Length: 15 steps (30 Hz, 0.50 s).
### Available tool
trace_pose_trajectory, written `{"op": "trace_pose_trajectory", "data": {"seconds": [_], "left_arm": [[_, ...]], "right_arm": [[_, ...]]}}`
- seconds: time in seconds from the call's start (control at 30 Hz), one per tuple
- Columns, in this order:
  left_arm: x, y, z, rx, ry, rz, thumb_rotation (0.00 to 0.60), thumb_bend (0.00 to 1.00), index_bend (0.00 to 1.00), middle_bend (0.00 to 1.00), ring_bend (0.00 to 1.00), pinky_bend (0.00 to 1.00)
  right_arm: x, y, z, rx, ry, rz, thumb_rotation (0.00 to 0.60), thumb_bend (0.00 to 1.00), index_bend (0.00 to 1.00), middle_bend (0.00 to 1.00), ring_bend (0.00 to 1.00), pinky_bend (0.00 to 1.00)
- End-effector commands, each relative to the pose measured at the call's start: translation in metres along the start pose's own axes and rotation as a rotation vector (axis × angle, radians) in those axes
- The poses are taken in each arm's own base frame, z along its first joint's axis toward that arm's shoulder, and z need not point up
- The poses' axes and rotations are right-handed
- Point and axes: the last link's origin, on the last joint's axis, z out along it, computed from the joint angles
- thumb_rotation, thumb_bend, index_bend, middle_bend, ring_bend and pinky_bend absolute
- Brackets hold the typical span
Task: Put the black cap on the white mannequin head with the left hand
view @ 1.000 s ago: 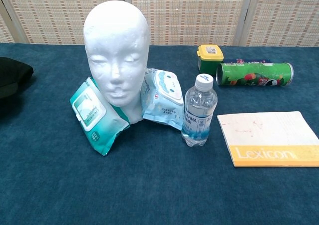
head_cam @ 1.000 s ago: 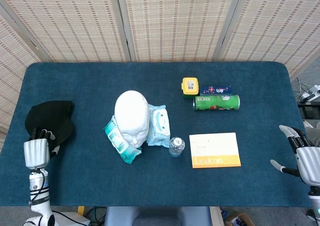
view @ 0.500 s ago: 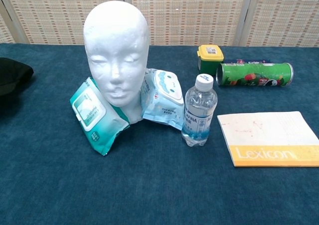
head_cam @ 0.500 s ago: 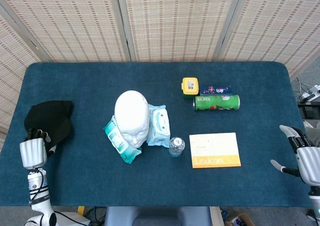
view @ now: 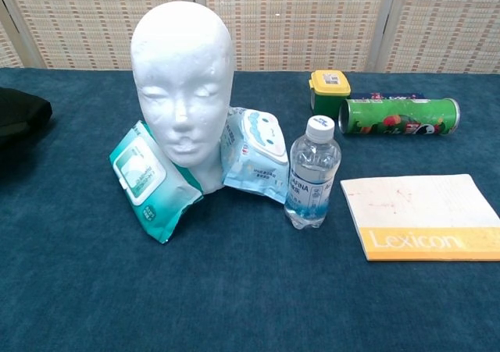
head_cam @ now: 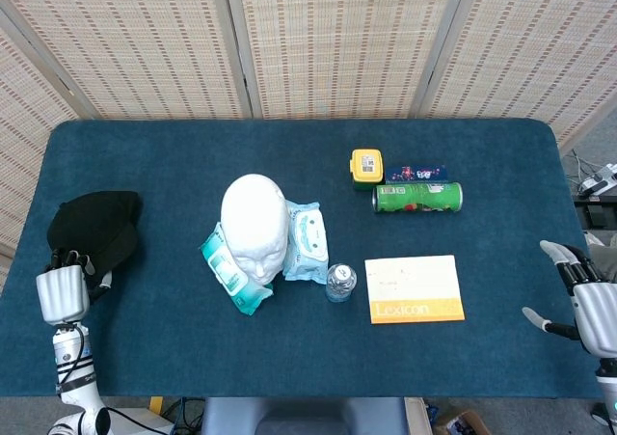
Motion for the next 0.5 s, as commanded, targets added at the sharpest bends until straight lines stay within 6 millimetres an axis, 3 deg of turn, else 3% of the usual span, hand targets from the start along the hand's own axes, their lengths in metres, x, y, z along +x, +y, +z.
{"op": "trace_pose_trajectory", "data": {"seconds": [0.03,0.2,0.23,0.3,0.33,0.5], "left_arm": [[0.0,0.0,0.0,0.002,-0.005,-0.003,0.324,0.36,0.62,0.48,0.25,0.55],[0.001,0.0,0.0,-0.004,-0.001,-0.003,0.35,0.44,0.62,0.48,0.25,0.55],[0.001,0.0,0.0,-0.007,0.002,-0.003,0.38,0.45,0.62,0.48,0.25,0.55],[0.003,0.0,0.0,-0.016,0.015,-0.003,0.534,0.47,0.62,0.49,0.25,0.55],[0.004,-0.001,0.0,-0.021,0.021,-0.003,0.578,0.47,0.63,0.49,0.25,0.55],[0.011,-0.003,-0.001,-0.049,0.056,0.002,0.6,0.48,0.63,0.5,0.25,0.55]], "right_arm": [[0.0,0.0,0.0,0.0,0.001,0.0,0.6,0.0,0.05,0.19,0.14,0.4],[0.0,0.0,0.0,0.0,0.001,0.001,0.6,0.0,0.05,0.19,0.14,0.4],[0.0,0.0,0.0,0.0,0.001,0.001,0.6,0.0,0.05,0.19,0.14,0.4],[0.0,0.0,0.0,0.0,0.002,0.001,0.6,0.0,0.05,0.19,0.14,0.4],[0.0,0.0,0.0,0.0,0.001,0.001,0.6,0.0,0.05,0.19,0.14,0.4],[0.0,0.0,0.0,0.0,0.0,0.0,0.6,0.0,0.05,0.19,0.14,0.4]]}}
